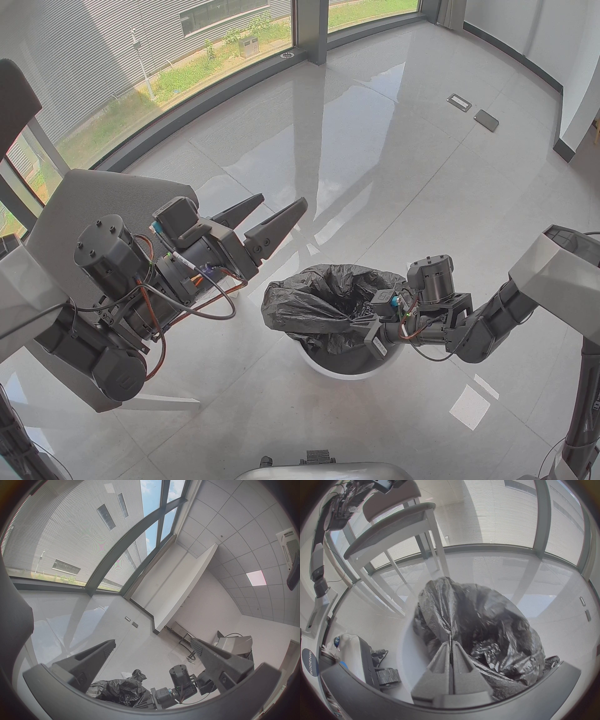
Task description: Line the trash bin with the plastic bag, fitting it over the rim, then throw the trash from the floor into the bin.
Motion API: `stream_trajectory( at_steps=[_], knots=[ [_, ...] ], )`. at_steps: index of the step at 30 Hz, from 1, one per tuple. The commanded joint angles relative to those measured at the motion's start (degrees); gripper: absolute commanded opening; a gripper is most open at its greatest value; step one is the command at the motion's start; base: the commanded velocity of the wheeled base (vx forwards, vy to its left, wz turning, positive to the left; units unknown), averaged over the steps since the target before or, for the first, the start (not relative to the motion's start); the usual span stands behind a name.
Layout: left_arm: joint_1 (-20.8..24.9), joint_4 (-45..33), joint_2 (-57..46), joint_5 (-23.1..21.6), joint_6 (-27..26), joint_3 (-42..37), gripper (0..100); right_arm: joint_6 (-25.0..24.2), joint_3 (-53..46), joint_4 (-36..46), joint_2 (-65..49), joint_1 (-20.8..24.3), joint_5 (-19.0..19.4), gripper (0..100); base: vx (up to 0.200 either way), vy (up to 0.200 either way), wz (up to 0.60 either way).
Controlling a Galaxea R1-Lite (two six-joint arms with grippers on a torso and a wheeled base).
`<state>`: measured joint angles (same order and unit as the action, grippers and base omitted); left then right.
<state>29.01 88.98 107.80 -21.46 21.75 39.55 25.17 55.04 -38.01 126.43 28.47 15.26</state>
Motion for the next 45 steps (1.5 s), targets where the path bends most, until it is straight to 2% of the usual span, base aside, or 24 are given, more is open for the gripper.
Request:
stream_trajectory(
  at_steps=[1,13,21,35,36,45],
  knots=[
    [-0.19,0.85,-0.31,0.01,0.05,-0.17,100,0.05,-2.75,-0.05,-1.80,3.97,-0.06,0,0.000,0.000,0.00],
    [0.17,0.85,-0.84,0.01,0.05,-1.67,100,0.14,-7.76,-0.66,0.66,7.13,-0.41,0,0.000,0.000,0.00],
    [-0.19,0.85,-1.28,0.10,0.05,-2.02,100,0.23,-8.63,-2.16,2.77,7.39,-0.41,0,0.000,0.000,0.00],
    [-0.62,0.85,-1.45,0.01,0.31,-2.54,100,0.31,-16.02,-8.48,2.33,7.04,-0.85,0,0.000,0.000,0.00],
    [-0.62,0.85,-1.54,0.01,0.58,-2.63,100,0.31,-16.37,-8.66,1.89,7.04,-0.85,100,0.000,0.000,0.00],
    [-1.33,0.85,-2.95,0.01,1.10,-2.63,100,0.05,-18.04,-8.84,-5.75,7.13,-0.94,100,0.000,0.000,0.00]
  ],
)
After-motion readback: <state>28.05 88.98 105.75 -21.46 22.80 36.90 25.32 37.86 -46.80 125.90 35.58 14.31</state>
